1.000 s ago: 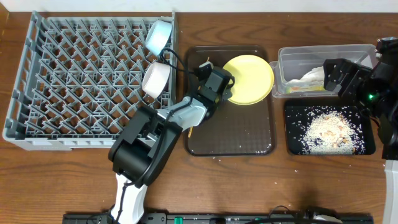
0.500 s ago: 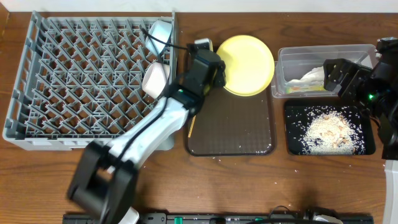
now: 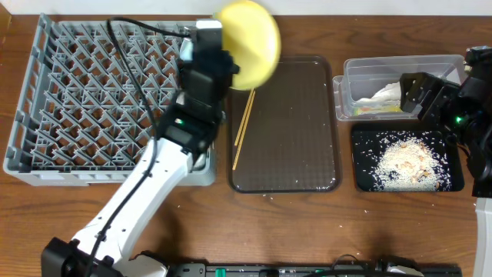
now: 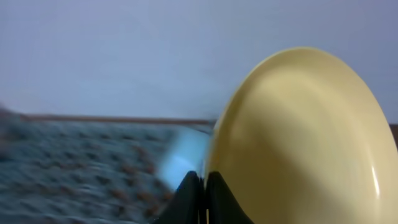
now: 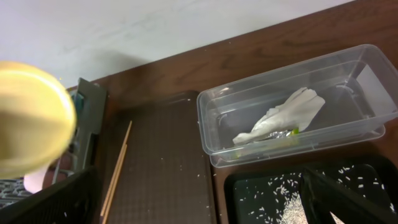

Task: Sort waste into correct bins and load items into the dishwasher
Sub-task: 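Lift the yellow plate and carry it into the rack, then set the yellow plate upright at the back of the rack and release, then move the left gripper over the wooden chopsticks on the brown tray, then lower the left gripper and pinch one wooden chopstick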

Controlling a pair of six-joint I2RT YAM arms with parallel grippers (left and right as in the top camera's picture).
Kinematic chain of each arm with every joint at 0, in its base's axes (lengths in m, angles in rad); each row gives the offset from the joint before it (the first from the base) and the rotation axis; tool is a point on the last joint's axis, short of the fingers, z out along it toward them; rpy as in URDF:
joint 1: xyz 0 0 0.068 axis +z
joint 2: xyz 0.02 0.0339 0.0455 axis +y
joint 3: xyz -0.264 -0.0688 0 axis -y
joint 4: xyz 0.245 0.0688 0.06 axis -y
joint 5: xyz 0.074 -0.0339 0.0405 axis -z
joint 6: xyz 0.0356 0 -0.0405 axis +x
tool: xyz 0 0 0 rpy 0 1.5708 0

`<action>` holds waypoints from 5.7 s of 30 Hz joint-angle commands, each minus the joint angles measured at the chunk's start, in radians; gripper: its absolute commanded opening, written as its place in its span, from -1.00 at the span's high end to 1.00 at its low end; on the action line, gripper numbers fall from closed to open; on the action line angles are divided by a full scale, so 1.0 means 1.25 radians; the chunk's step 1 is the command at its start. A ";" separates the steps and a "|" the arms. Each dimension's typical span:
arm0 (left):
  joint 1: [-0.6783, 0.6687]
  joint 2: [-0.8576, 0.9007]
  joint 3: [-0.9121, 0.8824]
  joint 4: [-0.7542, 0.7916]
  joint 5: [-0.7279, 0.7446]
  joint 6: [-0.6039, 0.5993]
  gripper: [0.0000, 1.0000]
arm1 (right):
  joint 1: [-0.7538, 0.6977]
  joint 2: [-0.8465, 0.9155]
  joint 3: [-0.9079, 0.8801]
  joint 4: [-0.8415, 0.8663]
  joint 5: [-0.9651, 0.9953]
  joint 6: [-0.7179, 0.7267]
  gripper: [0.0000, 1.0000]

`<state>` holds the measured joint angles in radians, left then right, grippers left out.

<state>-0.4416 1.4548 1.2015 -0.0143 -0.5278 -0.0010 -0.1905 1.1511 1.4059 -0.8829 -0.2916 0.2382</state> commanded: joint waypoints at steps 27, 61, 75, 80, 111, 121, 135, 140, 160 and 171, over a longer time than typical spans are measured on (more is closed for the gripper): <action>0.284 0.291 0.010 0.469 -0.048 0.725 0.85 | -0.008 0.000 0.005 -0.001 -0.003 0.010 -0.98; 0.281 0.277 0.016 0.332 -0.096 0.350 -0.50 | -0.008 0.000 0.005 -0.004 -0.003 0.010 -0.98; 0.153 -0.057 0.045 -0.183 0.150 -0.013 -0.42 | -0.008 0.000 0.005 -0.004 -0.003 0.010 -0.98; 0.047 -0.030 0.120 -0.324 0.150 -0.030 -0.41 | -0.008 0.000 0.005 -0.011 -0.003 0.010 -0.99; -0.049 0.536 0.597 -0.798 0.399 -0.120 -0.68 | -0.008 0.001 0.005 -0.045 -0.003 0.010 -0.99; -0.049 0.643 0.597 -0.782 0.399 -0.098 -0.40 | -0.008 0.001 0.005 -0.045 -0.003 0.009 -0.99; -0.049 0.703 0.584 -0.744 0.474 0.019 -0.39 | -0.008 0.001 0.005 -0.045 -0.003 0.010 -0.99; -0.049 0.703 0.584 -0.750 0.474 0.013 -0.39 | -0.008 0.001 0.005 -0.045 -0.003 0.010 -0.99; -0.036 0.704 0.553 -0.751 0.535 -0.024 -0.39 | -0.008 0.001 0.005 -0.045 -0.003 0.009 -0.98; -0.012 0.727 0.550 -0.724 0.582 -0.031 -0.39 | -0.008 0.001 0.005 -0.045 -0.003 0.010 -0.98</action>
<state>-0.4610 2.3291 1.8950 -0.9264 0.1593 -0.0284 -0.1905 1.1511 1.4059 -0.9390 -0.2920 0.2382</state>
